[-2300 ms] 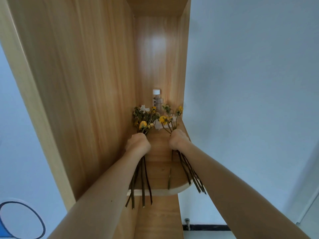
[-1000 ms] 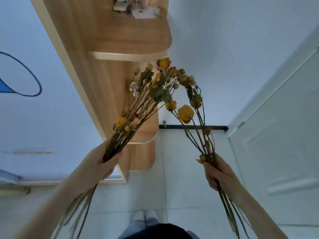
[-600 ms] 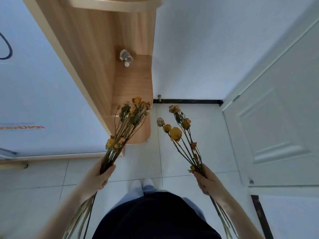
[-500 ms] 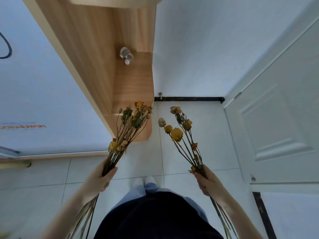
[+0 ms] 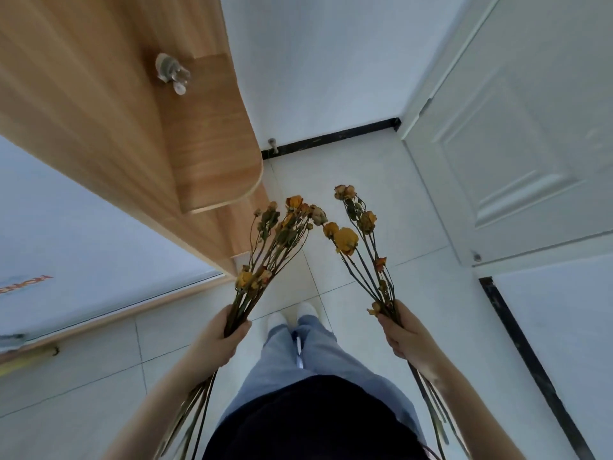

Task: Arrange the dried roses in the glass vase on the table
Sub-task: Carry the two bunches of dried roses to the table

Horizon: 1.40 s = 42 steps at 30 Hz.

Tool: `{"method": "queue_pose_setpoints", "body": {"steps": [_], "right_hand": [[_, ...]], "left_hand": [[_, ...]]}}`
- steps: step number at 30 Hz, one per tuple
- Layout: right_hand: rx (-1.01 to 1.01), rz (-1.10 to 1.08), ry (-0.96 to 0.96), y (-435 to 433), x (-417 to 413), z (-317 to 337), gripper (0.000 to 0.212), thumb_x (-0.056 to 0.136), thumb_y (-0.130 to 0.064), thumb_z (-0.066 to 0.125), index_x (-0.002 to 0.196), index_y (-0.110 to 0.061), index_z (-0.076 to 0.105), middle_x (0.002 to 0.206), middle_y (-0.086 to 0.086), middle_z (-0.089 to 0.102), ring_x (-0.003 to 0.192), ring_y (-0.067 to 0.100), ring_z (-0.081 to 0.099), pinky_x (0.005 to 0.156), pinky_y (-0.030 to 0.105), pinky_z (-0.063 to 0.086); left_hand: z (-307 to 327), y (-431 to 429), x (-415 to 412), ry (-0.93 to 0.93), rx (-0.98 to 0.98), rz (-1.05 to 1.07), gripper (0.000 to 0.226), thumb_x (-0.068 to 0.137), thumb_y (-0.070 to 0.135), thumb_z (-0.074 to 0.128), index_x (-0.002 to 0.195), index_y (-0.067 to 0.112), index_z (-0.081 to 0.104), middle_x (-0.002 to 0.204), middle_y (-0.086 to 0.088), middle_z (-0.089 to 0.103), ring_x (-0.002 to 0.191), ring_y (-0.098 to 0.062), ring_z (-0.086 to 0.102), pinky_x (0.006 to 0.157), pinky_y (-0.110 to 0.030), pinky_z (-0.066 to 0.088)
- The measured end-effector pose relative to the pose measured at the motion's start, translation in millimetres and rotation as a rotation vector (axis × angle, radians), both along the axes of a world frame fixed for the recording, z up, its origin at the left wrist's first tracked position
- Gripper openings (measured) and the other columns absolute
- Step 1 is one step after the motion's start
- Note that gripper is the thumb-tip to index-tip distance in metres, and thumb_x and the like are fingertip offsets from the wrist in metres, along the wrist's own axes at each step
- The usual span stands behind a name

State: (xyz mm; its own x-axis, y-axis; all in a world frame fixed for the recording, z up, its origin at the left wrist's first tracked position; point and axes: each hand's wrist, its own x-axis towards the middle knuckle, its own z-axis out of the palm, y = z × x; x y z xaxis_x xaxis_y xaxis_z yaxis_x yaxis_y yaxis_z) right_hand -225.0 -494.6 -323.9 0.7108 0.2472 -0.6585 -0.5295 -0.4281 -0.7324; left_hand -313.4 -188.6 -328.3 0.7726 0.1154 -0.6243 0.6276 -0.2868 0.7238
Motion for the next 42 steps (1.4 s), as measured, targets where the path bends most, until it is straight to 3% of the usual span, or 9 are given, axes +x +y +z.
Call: {"method": "queue_pose_setpoints", "body": {"steps": [9, 19, 27, 37, 42], "right_hand": [[-0.051, -0.252, -0.004, -28, -38, 8, 0.009, 0.098, -0.011, 0.044, 0.099, -0.009, 0.052, 0.057, -0.003, 0.033, 0.043, 0.006, 0.026, 0.039, 0.018, 0.022], [-0.039, -0.572, -0.016, -91, -106, -5, 0.013, 0.096, -0.012, 0.046, 0.099, -0.018, 0.057, 0.055, -0.01, 0.041, 0.045, 0.005, 0.033, 0.039, 0.018, 0.028], [-0.021, -0.779, -0.031, -163, -176, -10, 0.013, 0.097, -0.012, 0.046, 0.101, -0.017, 0.057, 0.053, -0.011, 0.041, 0.043, 0.005, 0.033, 0.039, 0.018, 0.028], [-0.043, -1.158, -0.058, -243, -281, -3, 0.019, 0.096, -0.011, 0.046, 0.086, -0.025, 0.055, 0.056, -0.008, 0.037, 0.046, 0.009, 0.03, 0.039, 0.02, 0.026], [-0.08, -1.42, -0.061, -251, -331, -1, 0.015, 0.096, -0.013, 0.046, 0.095, -0.022, 0.058, 0.055, -0.008, 0.038, 0.045, 0.007, 0.032, 0.04, 0.021, 0.026]], "left_hand": [[-5, -12, 38, 0.033, -0.016, -0.21, 0.015, 0.093, 0.015, 0.051, 0.08, 0.015, 0.044, 0.051, 0.004, 0.04, 0.038, -0.006, 0.035, 0.039, -0.021, 0.031], [-5, -73, 66, 0.049, 0.014, -0.417, 0.016, 0.093, 0.017, 0.053, 0.08, 0.014, 0.044, 0.038, 0.006, 0.039, 0.033, -0.004, 0.034, 0.036, -0.017, 0.029], [-3, -165, 62, 0.041, 0.068, -0.648, 0.012, 0.093, 0.015, 0.053, 0.084, 0.011, 0.046, 0.051, 0.001, 0.041, 0.04, -0.011, 0.037, 0.04, -0.023, 0.033], [-4, -326, 63, -0.019, -0.02, -1.043, 0.009, 0.093, 0.017, 0.052, 0.091, 0.008, 0.05, 0.041, 0.003, 0.042, 0.036, -0.006, 0.037, 0.037, -0.019, 0.031], [-5, -418, 70, -0.04, -0.049, -1.302, 0.015, 0.093, 0.024, 0.051, 0.093, 0.009, 0.05, 0.044, 0.004, 0.04, 0.036, -0.008, 0.035, 0.036, -0.021, 0.03]]}}
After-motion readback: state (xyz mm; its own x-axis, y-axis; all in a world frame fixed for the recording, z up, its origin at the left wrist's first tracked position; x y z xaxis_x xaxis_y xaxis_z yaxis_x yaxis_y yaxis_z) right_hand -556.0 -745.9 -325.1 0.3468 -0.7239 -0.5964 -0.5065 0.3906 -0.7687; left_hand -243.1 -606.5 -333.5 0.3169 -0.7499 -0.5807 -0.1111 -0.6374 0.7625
